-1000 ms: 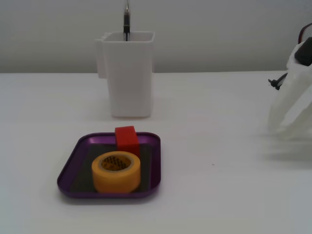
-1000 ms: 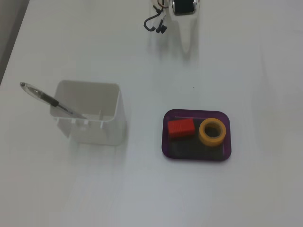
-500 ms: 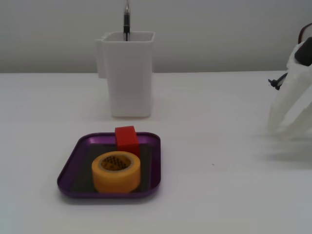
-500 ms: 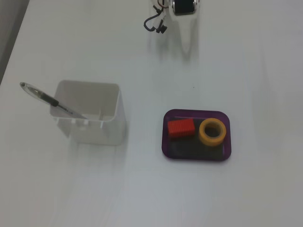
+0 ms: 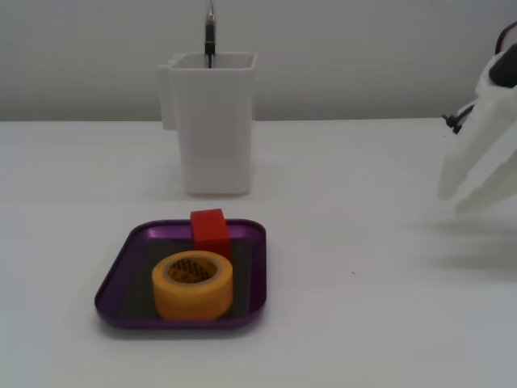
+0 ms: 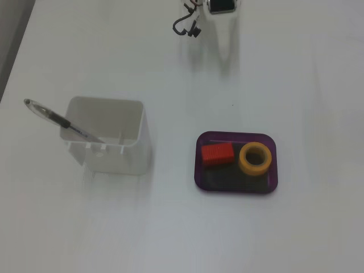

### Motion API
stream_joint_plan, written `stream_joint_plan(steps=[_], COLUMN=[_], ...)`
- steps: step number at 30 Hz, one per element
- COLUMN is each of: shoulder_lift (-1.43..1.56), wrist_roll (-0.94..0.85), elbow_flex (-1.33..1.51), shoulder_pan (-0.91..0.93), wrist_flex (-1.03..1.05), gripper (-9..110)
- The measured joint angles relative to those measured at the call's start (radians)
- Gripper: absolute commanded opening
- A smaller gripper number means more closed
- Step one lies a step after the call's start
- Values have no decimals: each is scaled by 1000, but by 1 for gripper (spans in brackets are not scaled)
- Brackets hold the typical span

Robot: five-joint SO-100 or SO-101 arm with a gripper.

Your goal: Remove the cube from the box.

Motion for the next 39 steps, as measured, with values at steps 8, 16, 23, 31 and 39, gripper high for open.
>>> stream_joint_plan(steps=[8,16,23,31,39], shoulder_lift=[-8,-407,-1046,-1643,-2052], wrist_roll=[-147,-284,-298,-298,-298], elbow_flex=[-98,-345,-752,-1256,-1647], shoulder_pan=[2,11,6,11,78], wrist_flex=[0,0,-2,0,0], gripper=[3,6,12,15,16])
